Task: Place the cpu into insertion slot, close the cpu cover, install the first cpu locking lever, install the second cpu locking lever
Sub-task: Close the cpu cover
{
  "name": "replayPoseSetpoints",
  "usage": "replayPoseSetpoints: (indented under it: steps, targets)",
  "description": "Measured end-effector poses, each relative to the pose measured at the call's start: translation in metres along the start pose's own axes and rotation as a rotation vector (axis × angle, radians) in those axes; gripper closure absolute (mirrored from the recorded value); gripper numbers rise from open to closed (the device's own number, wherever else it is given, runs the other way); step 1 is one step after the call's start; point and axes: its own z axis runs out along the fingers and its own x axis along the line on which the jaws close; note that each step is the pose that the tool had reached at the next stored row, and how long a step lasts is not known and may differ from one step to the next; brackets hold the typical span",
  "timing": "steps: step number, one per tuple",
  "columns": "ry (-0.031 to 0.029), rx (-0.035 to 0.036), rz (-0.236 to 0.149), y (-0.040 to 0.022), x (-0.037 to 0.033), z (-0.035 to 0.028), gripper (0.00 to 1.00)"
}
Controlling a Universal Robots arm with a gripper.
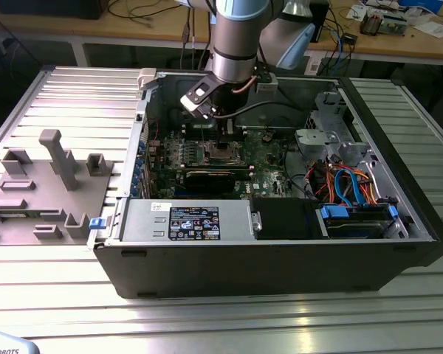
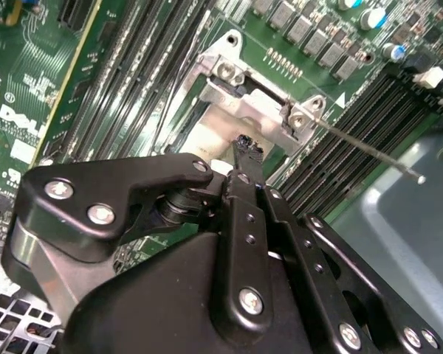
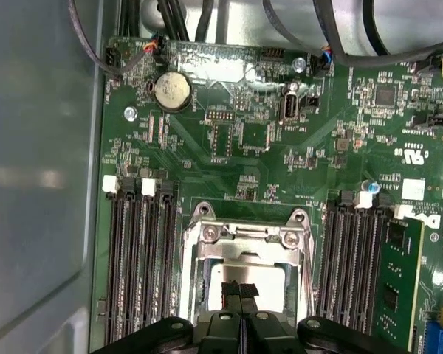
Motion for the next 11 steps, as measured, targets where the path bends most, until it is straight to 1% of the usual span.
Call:
replayPoseSetpoints:
  steps: [1,3,4,6,9,11]
  targets:
    - [-0.0001,-0.0020,0.000,-0.0031,0.0002,0.0001,0.89]
    - [-0.0004,-0.0070,0.000,-0.0126,0.0009,0.0005,0.89]
    - [-0.0004,-0.0078,0.000,-0.0146,0.0011,0.0006,0.89]
    - [-0.0003,-0.0081,0.000,-0.0174,0.0013,0.0012,0.89]
    - [-0.0005,-0.0079,0.000,-0.0212,0.0017,0.0064,0.89]
    - [-0.0006,-0.0078,0.000,-0.0213,0.0016,0.0071,0.89]
